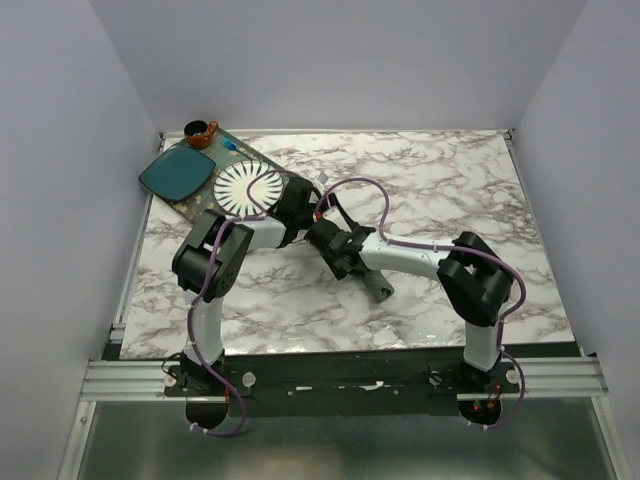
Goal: Fold the napkin, place the utensils inside, and roll it up
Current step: Roll the napkin with the utensil
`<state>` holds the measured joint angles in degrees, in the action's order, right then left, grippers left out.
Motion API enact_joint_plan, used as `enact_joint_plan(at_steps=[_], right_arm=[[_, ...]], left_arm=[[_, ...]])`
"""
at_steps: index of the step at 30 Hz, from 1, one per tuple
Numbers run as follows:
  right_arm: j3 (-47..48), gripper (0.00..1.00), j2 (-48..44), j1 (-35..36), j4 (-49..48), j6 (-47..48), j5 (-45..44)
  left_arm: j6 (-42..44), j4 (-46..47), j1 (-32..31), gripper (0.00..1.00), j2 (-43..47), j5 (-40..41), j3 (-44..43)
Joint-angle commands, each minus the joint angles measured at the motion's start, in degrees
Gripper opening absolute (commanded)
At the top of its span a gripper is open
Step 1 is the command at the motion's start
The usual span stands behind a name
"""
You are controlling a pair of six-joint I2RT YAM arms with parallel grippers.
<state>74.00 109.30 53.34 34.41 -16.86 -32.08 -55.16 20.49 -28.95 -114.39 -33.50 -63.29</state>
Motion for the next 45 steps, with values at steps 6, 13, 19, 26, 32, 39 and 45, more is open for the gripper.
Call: enact_joint_plan(at_steps=[6, 13, 19, 26, 32, 39, 45], right_arm=[[-1.6, 0.69, 4.5, -0.3, 0.9, -2.1, -5.5], [-5.3, 0.41, 3.2, -1.6, -1.8, -3.7, -2.2], [-10.2, 0.34, -2.3, -4.3, -6.7, -3.1, 6.2], [-13.7, 0.34, -7.0, -9.4, -9.9, -1.4, 16.6], [-16.4, 0.34, -9.6, -14.9, -12.5, -0.2, 24.4], [-17.3, 0.35, -9.3, -18.6, -14.2, -0.2, 31.8], [-17.5, 0.37, -9.4, -18.7, -14.3, -0.4, 33.4]], left_arm=[[1.7, -3.2, 0.4, 0.53, -1.3, 1.2, 1.1], [1.9, -4.6, 0.9, 0.54, -0.2, 0.5, -0.5], [3.4, -8.2, 1.5, 0.59, 1.7, -0.5, -4.5], [2.9, -9.4, 2.6, 0.59, 3.9, -1.7, -7.1], [2.2, -9.2, 2.6, 0.59, 4.6, -1.4, -7.1], [-1.3, -4.1, 2.4, 0.58, 2.5, -3.9, -6.7], [-2.5, -1.3, 1.2, 0.57, 0.1, -4.8, -5.7]])
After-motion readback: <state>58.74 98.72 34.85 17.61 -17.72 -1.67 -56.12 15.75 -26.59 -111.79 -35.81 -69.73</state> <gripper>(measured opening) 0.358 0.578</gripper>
